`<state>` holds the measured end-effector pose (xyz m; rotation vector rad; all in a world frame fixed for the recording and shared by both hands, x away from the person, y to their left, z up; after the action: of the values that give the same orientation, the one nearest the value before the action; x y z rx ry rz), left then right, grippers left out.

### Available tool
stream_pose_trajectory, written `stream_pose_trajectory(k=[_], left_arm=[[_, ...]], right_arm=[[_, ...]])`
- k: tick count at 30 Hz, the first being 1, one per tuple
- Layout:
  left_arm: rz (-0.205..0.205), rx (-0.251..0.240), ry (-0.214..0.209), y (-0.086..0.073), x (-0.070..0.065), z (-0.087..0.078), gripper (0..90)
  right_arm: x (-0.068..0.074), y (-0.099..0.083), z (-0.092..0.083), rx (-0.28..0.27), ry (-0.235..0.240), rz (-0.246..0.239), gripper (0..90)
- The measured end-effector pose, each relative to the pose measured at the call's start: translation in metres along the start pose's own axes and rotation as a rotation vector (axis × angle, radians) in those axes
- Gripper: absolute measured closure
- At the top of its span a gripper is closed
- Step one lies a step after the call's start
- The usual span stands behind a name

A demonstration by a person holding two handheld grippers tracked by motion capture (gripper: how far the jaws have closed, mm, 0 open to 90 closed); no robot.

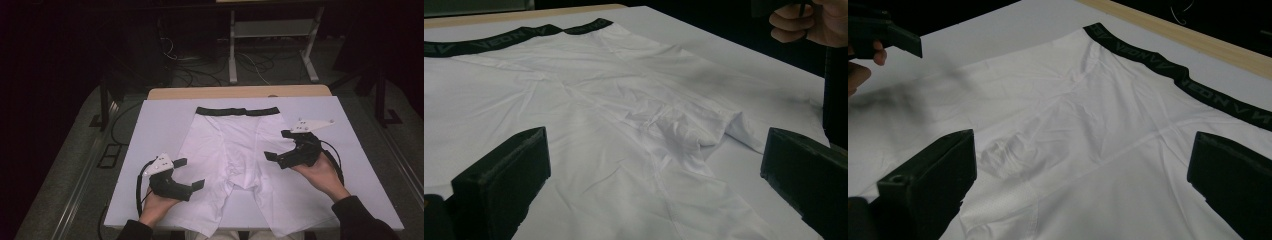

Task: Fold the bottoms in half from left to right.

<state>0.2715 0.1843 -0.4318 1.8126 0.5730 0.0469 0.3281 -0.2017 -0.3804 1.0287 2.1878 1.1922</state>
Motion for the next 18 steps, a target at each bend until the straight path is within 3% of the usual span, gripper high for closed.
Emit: stream_pose_trajectory(k=[18], left_arm=[[-0.001, -0.001, 0.0, 0.0, 0.0, 0.0, 0.0]], right_arm=[[0.0, 0.015, 0.026, 0.022, 0.011, -0.014, 0.0]])
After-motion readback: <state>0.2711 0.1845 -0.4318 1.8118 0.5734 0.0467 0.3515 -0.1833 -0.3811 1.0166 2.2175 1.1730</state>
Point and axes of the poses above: each handheld gripper's, and its own axes: z roughly forward along the jaws, y roughly out of its top, x roughly to its left, the point moved 1 cm from there along z, roughly forward along the jaws, and after that the axes turned 12 degrees about -y, right-handed, at the moved point
